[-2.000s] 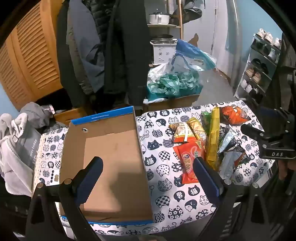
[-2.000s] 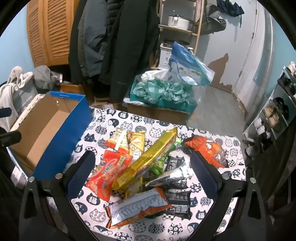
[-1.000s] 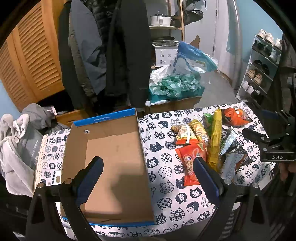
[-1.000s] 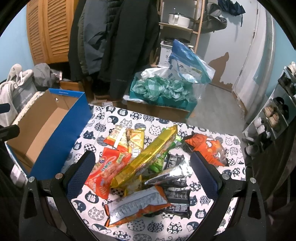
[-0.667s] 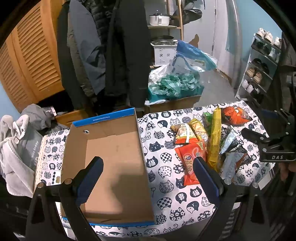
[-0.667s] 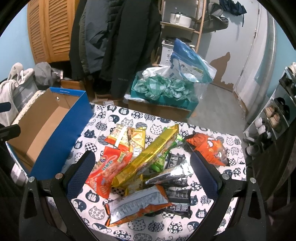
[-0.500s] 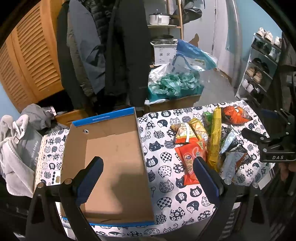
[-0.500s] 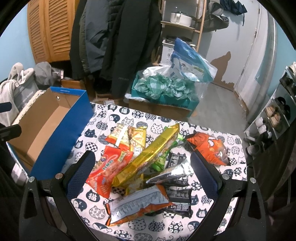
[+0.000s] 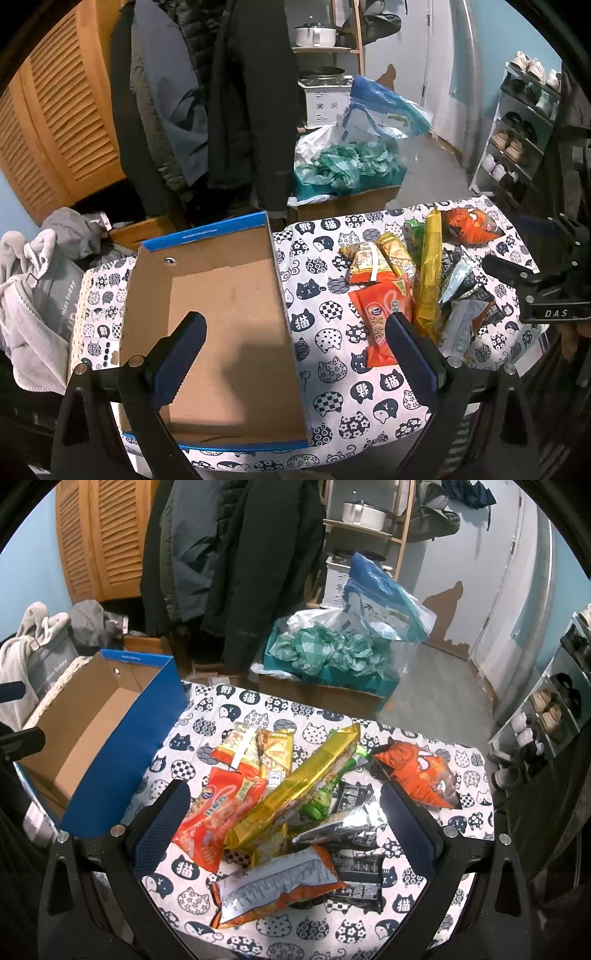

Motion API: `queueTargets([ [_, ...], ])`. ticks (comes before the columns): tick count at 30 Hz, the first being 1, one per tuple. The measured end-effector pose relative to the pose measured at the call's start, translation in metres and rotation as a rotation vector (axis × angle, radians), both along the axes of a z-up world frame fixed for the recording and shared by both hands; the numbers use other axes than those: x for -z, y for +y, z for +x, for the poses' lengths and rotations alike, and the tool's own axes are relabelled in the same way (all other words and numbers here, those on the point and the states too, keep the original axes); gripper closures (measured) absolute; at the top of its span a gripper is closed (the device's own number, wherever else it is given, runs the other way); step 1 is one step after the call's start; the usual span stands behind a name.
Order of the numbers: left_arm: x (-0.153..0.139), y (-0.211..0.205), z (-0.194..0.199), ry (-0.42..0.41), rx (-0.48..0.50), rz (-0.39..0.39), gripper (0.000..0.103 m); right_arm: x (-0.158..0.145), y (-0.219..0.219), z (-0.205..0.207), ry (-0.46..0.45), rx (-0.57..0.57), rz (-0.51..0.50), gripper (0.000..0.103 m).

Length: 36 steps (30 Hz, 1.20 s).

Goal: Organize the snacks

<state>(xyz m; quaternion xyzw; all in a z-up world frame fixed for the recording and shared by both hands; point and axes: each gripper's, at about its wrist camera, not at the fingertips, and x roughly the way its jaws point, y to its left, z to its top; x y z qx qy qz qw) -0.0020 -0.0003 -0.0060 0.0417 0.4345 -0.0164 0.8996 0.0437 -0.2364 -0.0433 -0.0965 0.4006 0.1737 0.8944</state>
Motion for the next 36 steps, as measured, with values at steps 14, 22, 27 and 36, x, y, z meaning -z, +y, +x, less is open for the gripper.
queueTargets([
  [14,0.000,0.000,0.000,0.003,0.000,0.001,0.004,0.001,0.001,0.001,0.006,0.001,-0.003,0.003],
  [22,0.003,0.000,-0.001,0.004,0.002,0.002,0.004,0.006,-0.002,-0.002,0.013,0.003,-0.004,0.003],
  [27,0.004,0.000,-0.002,0.006,0.002,0.003,0.004,0.007,-0.003,-0.002,0.016,0.003,-0.003,0.003],
  [36,0.014,0.001,-0.002,0.016,0.006,0.014,0.004,0.012,-0.008,-0.002,0.028,0.014,-0.010,0.003],
])
